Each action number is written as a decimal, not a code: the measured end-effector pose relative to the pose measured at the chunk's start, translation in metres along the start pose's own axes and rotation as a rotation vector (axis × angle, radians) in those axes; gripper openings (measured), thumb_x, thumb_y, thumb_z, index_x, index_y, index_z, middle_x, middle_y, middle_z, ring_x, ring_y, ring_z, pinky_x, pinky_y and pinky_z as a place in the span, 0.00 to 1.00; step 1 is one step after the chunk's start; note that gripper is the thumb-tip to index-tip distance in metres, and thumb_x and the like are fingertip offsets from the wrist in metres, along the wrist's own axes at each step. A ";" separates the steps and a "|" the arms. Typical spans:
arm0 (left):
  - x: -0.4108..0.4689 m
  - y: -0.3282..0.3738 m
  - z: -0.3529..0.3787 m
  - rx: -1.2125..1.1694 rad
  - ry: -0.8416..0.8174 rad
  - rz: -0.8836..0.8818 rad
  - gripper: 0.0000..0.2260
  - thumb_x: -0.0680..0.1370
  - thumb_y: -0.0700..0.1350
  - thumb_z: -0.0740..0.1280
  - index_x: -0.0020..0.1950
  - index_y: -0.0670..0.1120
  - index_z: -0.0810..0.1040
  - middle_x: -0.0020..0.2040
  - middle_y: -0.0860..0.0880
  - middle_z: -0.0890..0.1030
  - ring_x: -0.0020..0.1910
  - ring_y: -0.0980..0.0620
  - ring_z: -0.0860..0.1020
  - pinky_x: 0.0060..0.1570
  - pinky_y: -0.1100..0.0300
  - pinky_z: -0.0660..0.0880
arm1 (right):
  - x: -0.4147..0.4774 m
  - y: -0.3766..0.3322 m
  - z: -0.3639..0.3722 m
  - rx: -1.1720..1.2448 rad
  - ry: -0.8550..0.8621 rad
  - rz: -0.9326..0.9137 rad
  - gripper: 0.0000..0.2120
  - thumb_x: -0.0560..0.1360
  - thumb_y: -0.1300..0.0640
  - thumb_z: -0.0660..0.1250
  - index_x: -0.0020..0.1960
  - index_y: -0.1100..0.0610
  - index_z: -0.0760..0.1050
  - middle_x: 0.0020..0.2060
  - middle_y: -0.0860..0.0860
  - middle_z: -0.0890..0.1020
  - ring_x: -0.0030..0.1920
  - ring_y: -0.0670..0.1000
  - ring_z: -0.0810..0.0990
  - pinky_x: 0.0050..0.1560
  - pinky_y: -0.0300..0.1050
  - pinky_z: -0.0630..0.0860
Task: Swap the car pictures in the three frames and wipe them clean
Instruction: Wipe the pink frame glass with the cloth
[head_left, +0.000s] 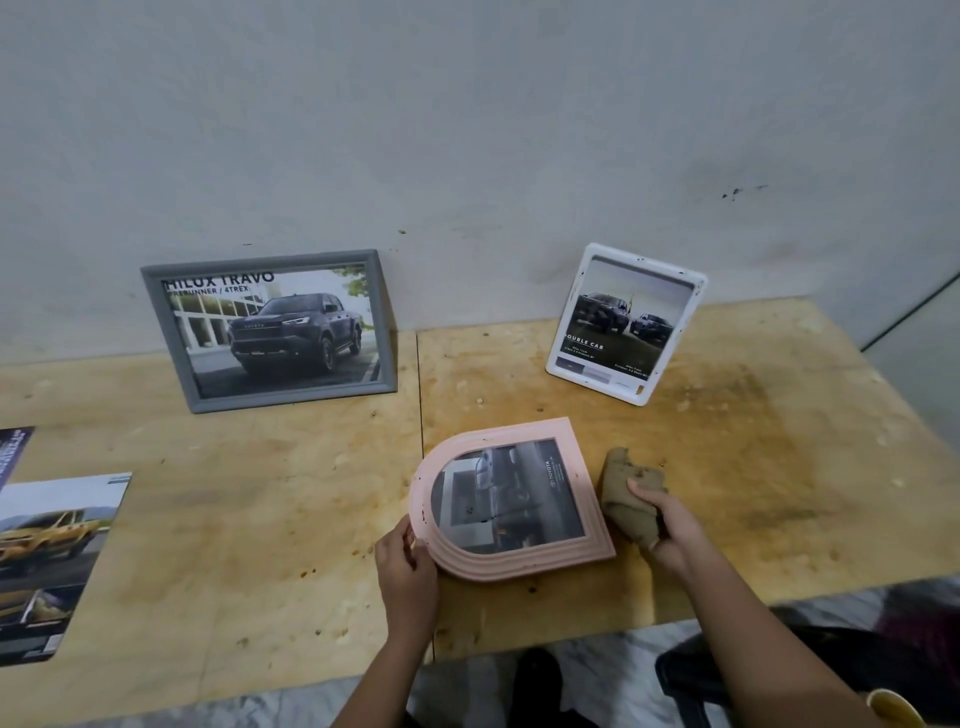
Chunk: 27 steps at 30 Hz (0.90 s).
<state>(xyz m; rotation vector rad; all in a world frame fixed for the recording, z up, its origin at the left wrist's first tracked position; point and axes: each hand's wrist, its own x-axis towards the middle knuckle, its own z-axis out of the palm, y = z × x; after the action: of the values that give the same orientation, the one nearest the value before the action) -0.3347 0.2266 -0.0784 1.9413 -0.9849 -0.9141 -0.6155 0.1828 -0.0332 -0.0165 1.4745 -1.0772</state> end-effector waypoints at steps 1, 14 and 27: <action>0.000 0.000 0.000 0.003 0.001 -0.008 0.16 0.80 0.39 0.57 0.67 0.44 0.71 0.61 0.44 0.70 0.54 0.54 0.67 0.58 0.55 0.66 | -0.006 -0.003 0.001 0.075 -0.086 0.037 0.16 0.73 0.61 0.68 0.59 0.64 0.73 0.46 0.60 0.82 0.44 0.57 0.79 0.37 0.45 0.81; -0.010 0.009 0.003 -0.004 0.043 0.038 0.14 0.80 0.38 0.57 0.65 0.43 0.72 0.56 0.49 0.70 0.56 0.53 0.69 0.57 0.62 0.62 | -0.001 -0.011 0.037 0.239 -0.598 0.012 0.30 0.64 0.58 0.73 0.64 0.59 0.71 0.54 0.58 0.78 0.51 0.55 0.79 0.51 0.50 0.78; -0.051 0.006 0.041 -0.051 0.386 -0.120 0.12 0.79 0.43 0.63 0.61 0.41 0.75 0.55 0.49 0.70 0.57 0.49 0.70 0.60 0.59 0.67 | -0.008 -0.015 0.114 -0.962 -0.664 -0.327 0.09 0.76 0.62 0.66 0.55 0.56 0.71 0.49 0.54 0.78 0.49 0.53 0.77 0.45 0.38 0.75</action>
<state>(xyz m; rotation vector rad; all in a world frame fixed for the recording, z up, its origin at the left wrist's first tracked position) -0.3936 0.2552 -0.0793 2.0491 -0.6208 -0.5890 -0.5327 0.1121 0.0034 -1.2065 1.2478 -0.4273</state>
